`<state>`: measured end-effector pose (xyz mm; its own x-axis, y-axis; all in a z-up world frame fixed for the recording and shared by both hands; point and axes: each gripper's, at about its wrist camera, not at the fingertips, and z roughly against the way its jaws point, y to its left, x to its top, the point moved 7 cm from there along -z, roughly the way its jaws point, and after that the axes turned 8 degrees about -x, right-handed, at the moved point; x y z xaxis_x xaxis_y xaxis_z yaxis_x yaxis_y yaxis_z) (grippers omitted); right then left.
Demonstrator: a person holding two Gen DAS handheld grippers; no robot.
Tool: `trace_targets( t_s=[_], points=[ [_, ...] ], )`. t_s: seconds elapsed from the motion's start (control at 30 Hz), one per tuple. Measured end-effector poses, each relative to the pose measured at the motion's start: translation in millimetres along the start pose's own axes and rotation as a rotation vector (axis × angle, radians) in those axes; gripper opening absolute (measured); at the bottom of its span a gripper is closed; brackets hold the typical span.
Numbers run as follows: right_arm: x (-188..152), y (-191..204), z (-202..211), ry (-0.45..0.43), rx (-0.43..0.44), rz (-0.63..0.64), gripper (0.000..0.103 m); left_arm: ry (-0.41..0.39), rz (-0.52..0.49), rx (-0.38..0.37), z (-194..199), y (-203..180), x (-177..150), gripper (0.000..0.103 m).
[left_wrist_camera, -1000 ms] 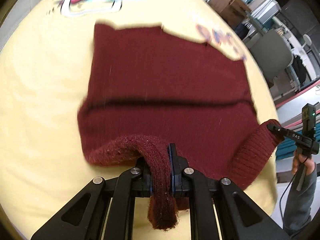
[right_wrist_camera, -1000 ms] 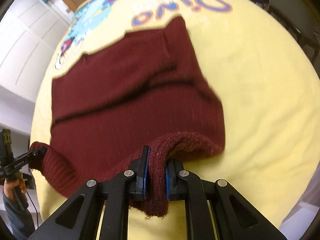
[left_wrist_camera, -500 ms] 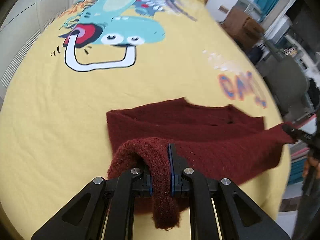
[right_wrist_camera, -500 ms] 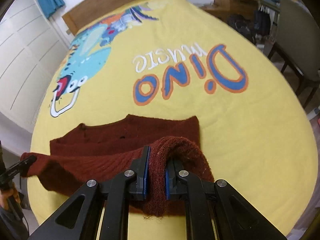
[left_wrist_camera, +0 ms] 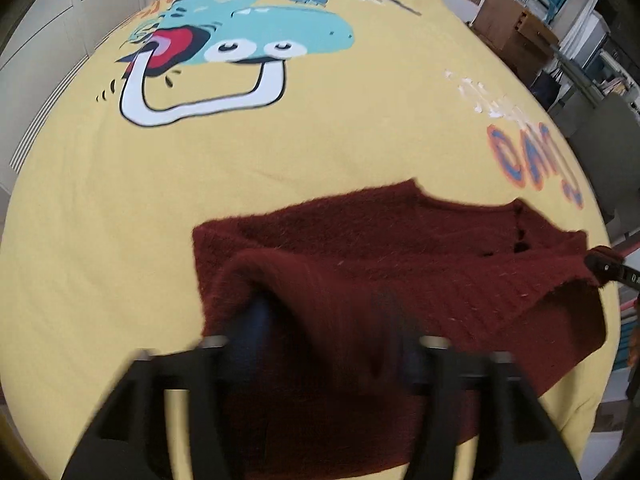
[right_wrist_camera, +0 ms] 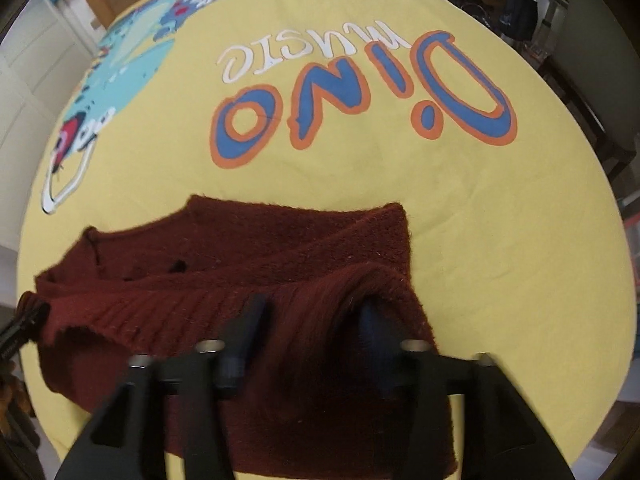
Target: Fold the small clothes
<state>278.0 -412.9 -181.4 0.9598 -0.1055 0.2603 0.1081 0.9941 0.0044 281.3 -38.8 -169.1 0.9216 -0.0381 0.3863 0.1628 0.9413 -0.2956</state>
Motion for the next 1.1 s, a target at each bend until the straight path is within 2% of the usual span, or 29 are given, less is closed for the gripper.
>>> trace_targets(
  t_s=[0.03,0.07,0.17,0.23,0.27,0.3,0.33,0.43,0.53,0.67,0.73,0.8,0.9,1.0,1.1],
  points=[
    [2.7,-3.1,9.5,-0.030,-0.014,-0.008,0.085,-0.009,0.005,-0.009,3.8,-3.1,1.5,0.081],
    [2.7,-3.1,9.5,-0.030,-0.014,-0.008,0.085,-0.028,0.005,-0.001,9.6,-6.8,4.6,0.087],
    [7.5,-3.8,29.6,-0.107,-0.026,0.013,0.086,-0.059,-0.016,0.006,24.0,-20.7,9.7,0.087],
    [8.3,-2.0,45.7,-0.178,-0.080,0.062,0.089,-0.075,-0.046,-0.012,30.2,-34.0,9.4,0.090],
    [7.5,0.3,49.7,-0.198,-0.095,0.082,0.095,-0.084,-0.062,-0.013,31.6,-39.7,8.4,0.100],
    [4.9,4.3,54.6,-0.218,-0.099,0.106,0.099,-0.089,-0.083,-0.011,32.5,-46.3,6.2,0.102],
    [-0.1,10.8,59.7,-0.239,-0.089,0.133,0.103,-0.096,-0.111,-0.007,31.5,-54.0,2.8,0.102],
    [-13.3,28.9,65.9,-0.274,-0.053,0.182,0.103,-0.089,-0.166,0.001,21.9,-70.8,-12.0,0.102],
    [-31.5,53.9,65.9,-0.307,-0.030,0.249,0.103,-0.070,-0.186,0.009,8.7,-80.2,-30.3,0.102],
    [-59.2,82.8,56.9,-0.381,-0.050,0.300,0.103,-0.079,-0.179,-0.001,-11.8,-86.9,-55.1,0.102],
    [-74.3,93.7,46.2,-0.392,-0.033,0.312,0.103,-0.085,-0.173,-0.005,-21.0,-85.9,-64.4,0.102],
    [-89.2,102.0,31.2,-0.370,-0.023,0.330,0.103,-0.068,-0.179,0.031,-33.6,-79.4,-75.3,0.102],
    [-107.8,103.8,7.2,-0.338,-0.045,0.348,0.103,-0.050,-0.197,0.051,-42.7,-66.8,-88.4,0.102],
    [-116.2,86.6,-10.4,-0.317,-0.065,0.330,0.103,-0.074,-0.213,0.082,-35.2,-50.8,-92.2,0.102],
    [-111.1,60.2,-8.9,-0.331,-0.075,0.283,0.103,-0.081,-0.181,0.079,-26.3,-32.8,-90.7,0.102]
  ],
)
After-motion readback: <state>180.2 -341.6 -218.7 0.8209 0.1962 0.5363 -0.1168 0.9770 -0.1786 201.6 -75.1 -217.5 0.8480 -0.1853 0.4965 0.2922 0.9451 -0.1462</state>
